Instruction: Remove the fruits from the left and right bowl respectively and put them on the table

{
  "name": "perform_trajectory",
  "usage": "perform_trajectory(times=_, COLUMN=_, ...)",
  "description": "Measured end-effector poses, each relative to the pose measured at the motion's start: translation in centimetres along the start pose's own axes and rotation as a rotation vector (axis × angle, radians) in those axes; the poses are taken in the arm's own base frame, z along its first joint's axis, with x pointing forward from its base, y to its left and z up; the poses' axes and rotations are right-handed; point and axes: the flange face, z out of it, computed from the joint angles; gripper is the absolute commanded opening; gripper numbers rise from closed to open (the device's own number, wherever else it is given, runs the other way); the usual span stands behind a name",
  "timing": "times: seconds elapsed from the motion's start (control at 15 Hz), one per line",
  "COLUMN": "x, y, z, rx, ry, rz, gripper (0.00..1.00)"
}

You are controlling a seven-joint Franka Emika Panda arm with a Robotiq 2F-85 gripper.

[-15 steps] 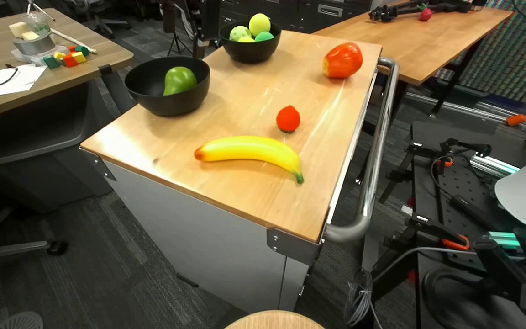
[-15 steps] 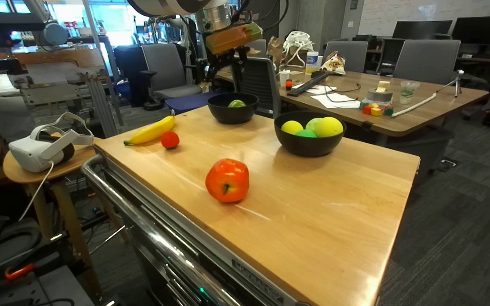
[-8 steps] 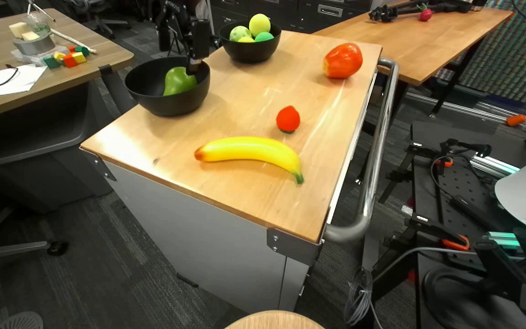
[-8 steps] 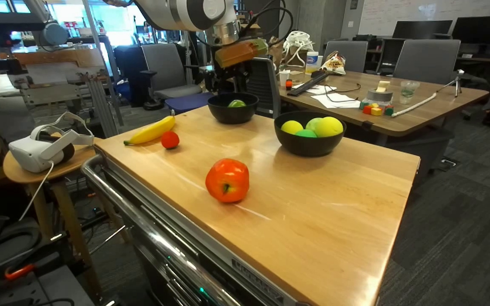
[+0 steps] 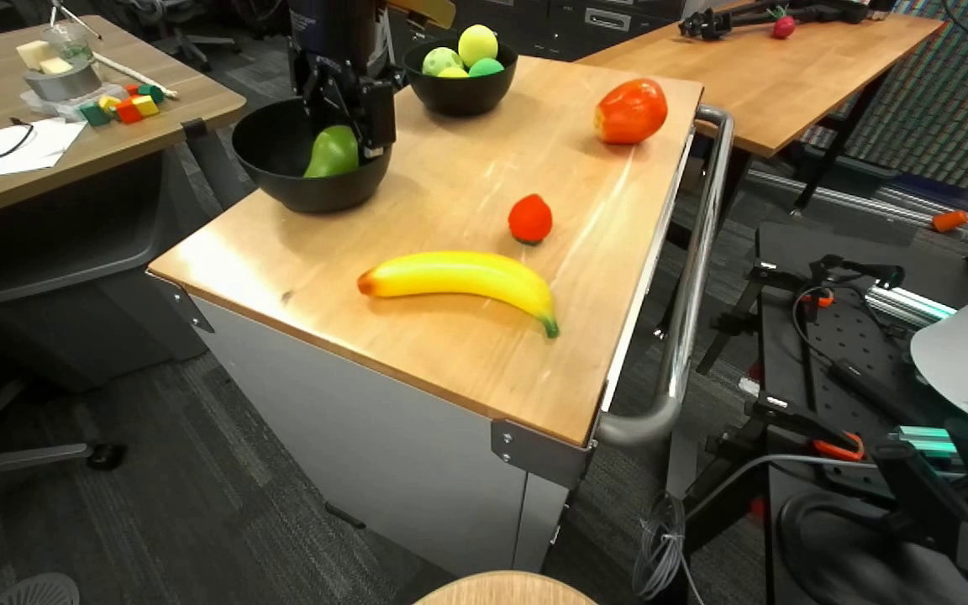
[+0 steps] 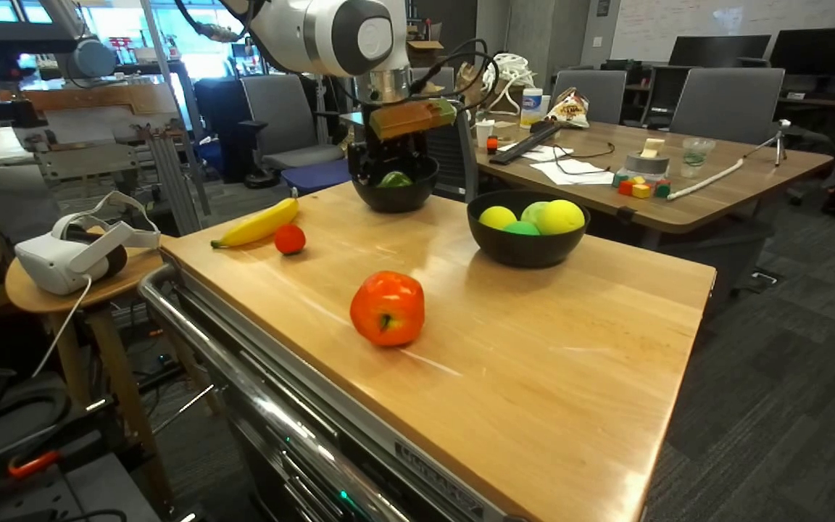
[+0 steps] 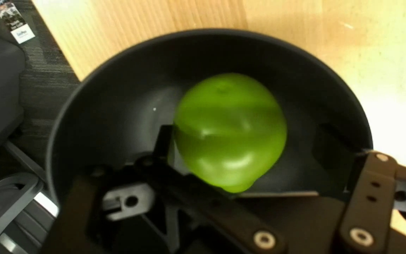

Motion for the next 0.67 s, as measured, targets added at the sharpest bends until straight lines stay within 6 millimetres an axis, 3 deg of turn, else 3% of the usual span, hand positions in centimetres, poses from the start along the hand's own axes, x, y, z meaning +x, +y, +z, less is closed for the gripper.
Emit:
perform_trajectory(times=0.27, x=0.15, y=-0.80, z=0.92, rx=0.054, ry=-0.020, rz=-0.007, gripper=0.47)
perform_trajectory(times=0.67, x=0.58, y=-1.09, z=0.80, rx=0.062, ry=-0.024, rz=-0.013, gripper=0.47)
